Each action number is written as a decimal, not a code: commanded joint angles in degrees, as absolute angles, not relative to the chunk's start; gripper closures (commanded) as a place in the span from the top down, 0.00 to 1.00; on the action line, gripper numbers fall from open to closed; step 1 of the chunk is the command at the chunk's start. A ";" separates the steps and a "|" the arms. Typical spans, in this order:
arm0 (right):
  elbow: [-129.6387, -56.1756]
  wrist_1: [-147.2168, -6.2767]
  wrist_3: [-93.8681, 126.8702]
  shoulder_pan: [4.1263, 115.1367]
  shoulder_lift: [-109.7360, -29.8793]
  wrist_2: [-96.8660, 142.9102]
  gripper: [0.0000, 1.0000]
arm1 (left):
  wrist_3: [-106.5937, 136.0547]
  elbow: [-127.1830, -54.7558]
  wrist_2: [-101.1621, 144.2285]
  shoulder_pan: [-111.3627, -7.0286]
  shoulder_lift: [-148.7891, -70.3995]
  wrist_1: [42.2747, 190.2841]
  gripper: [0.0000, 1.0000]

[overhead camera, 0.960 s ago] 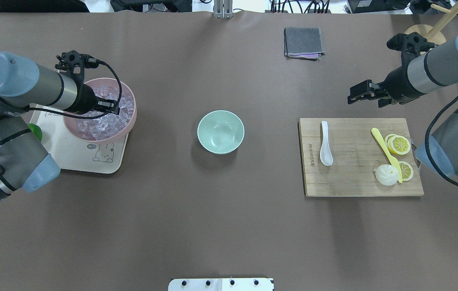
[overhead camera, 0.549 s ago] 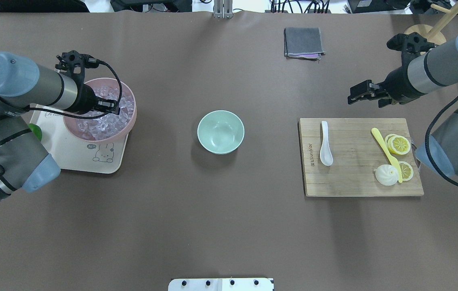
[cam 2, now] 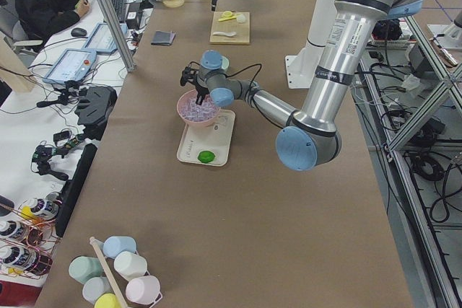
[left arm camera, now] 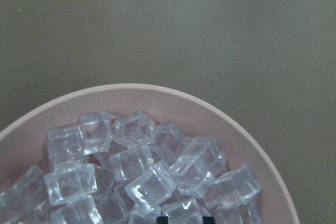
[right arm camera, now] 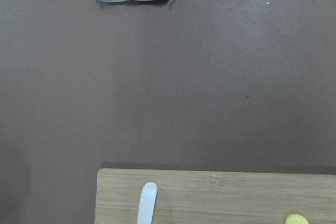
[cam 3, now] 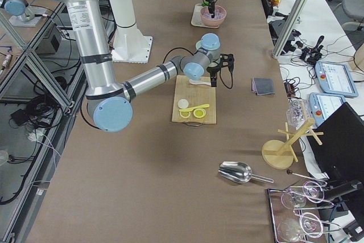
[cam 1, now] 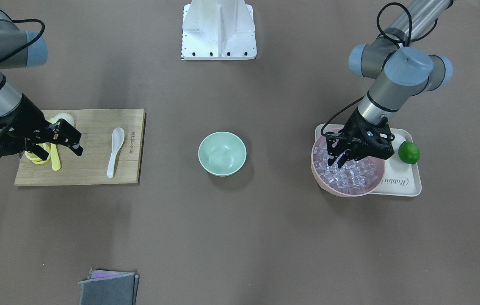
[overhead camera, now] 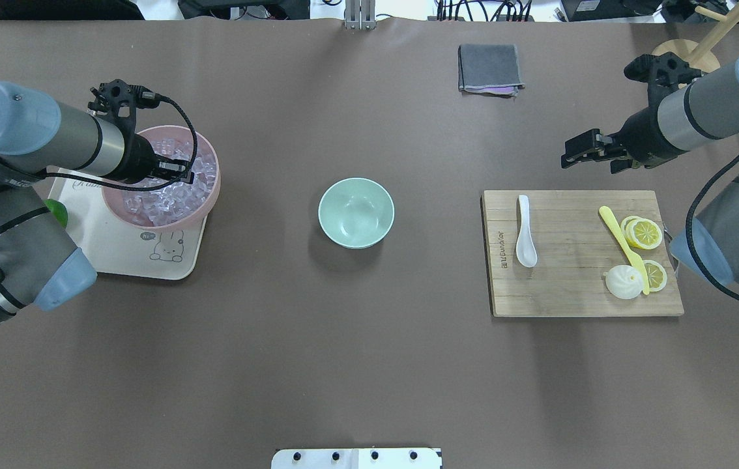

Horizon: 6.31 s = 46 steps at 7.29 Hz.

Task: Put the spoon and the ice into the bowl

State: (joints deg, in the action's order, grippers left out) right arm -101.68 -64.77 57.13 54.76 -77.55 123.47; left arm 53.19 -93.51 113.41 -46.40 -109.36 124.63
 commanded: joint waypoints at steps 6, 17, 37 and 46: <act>-101.08 -64.77 58.27 48.10 -77.25 117.53 1.00 | 63.21 -99.14 120.32 -53.70 -115.09 124.11 0.00; -96.51 -71.63 59.06 39.90 -71.02 109.69 0.88 | 64.07 -98.09 119.62 -50.54 -118.48 122.25 0.00; -99.06 -72.16 69.70 44.22 -57.58 113.92 0.00 | 73.39 -87.28 90.98 -26.47 -130.25 122.26 0.05; -82.90 -70.15 75.67 33.94 -42.20 95.30 0.00 | 57.77 -103.27 117.72 -49.97 -113.82 121.99 0.98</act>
